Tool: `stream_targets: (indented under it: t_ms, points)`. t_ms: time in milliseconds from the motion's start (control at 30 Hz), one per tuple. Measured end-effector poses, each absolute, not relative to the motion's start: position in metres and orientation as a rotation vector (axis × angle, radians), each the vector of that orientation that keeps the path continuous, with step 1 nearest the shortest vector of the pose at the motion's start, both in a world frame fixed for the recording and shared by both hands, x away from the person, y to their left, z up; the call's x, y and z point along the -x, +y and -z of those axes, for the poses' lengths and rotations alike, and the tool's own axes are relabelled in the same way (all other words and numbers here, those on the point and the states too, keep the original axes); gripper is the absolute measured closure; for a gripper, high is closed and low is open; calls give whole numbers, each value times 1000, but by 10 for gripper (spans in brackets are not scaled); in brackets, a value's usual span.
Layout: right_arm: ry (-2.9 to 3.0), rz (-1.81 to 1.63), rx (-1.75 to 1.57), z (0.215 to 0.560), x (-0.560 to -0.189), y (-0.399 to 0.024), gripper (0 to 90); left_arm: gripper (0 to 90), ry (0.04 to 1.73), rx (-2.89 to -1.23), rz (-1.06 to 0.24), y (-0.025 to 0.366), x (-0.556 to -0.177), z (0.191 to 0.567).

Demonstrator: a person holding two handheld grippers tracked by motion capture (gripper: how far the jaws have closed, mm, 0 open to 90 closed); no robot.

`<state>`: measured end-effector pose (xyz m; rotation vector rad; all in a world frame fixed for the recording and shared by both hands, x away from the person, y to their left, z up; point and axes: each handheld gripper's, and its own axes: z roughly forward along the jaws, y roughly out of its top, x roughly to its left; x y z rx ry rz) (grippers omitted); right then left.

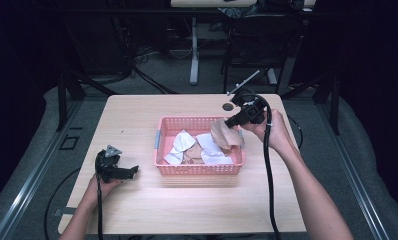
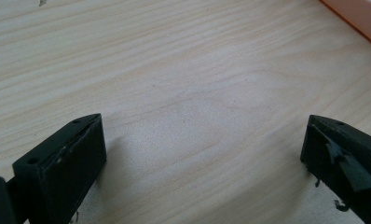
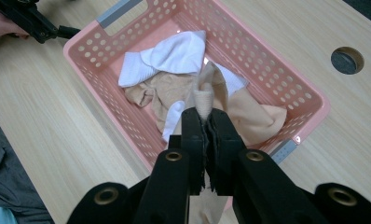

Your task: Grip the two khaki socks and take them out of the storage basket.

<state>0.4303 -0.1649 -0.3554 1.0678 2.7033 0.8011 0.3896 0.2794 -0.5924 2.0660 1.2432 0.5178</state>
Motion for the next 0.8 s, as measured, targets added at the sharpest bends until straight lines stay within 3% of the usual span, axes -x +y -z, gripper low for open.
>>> stream_targets:
  t_ms: [800]
  points:
    - [2629,-863,-1124,338,-424,-195,861,0,1240,-2068,-514,279,-389,592]
